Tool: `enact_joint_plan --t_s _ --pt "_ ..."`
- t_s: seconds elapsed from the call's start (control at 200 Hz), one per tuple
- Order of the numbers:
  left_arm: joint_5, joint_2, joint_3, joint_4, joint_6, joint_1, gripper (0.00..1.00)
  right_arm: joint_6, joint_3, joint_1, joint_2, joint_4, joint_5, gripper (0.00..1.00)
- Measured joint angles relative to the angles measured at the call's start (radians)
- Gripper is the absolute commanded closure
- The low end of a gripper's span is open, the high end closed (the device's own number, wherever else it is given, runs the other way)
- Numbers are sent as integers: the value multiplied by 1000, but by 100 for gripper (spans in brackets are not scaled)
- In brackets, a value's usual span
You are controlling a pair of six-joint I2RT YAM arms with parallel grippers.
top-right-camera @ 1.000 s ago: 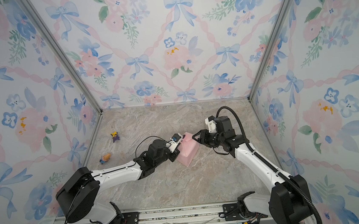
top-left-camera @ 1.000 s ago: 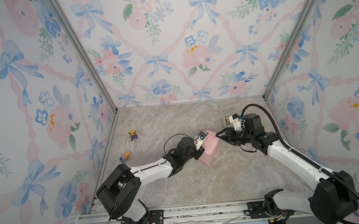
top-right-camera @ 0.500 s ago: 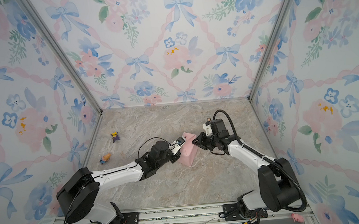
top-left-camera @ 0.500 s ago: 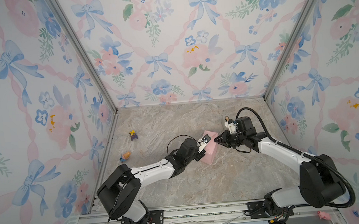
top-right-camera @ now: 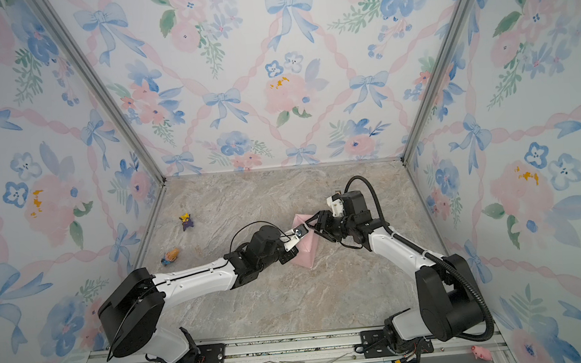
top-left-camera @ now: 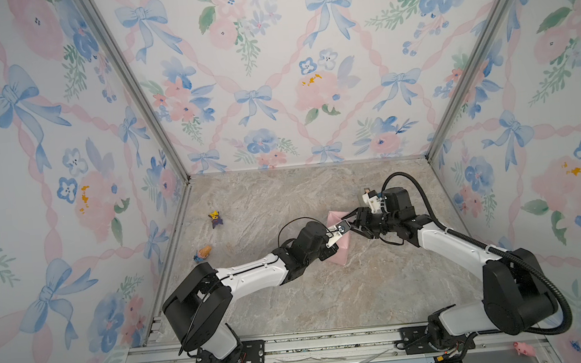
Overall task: Wrap a gift box in wrapping paper
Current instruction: Fold the wrapping paper for the gift box.
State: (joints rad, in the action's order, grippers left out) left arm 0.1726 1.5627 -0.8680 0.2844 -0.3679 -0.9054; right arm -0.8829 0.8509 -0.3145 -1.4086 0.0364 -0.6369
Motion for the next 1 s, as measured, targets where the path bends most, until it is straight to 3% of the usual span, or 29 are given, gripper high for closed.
enact_joint_plan --t_s 0.29,0.655,1.0 --pt "11 13 -23 -24 -22 -6 93 10 50 -7 21 101 3 31" --pt "28 16 -27 -25 -33 -16 90 144 166 -49 -23 348 128 35" --pt "55 24 -35 -25 -63 -31 88 166 188 -68 -84 372 151 33"
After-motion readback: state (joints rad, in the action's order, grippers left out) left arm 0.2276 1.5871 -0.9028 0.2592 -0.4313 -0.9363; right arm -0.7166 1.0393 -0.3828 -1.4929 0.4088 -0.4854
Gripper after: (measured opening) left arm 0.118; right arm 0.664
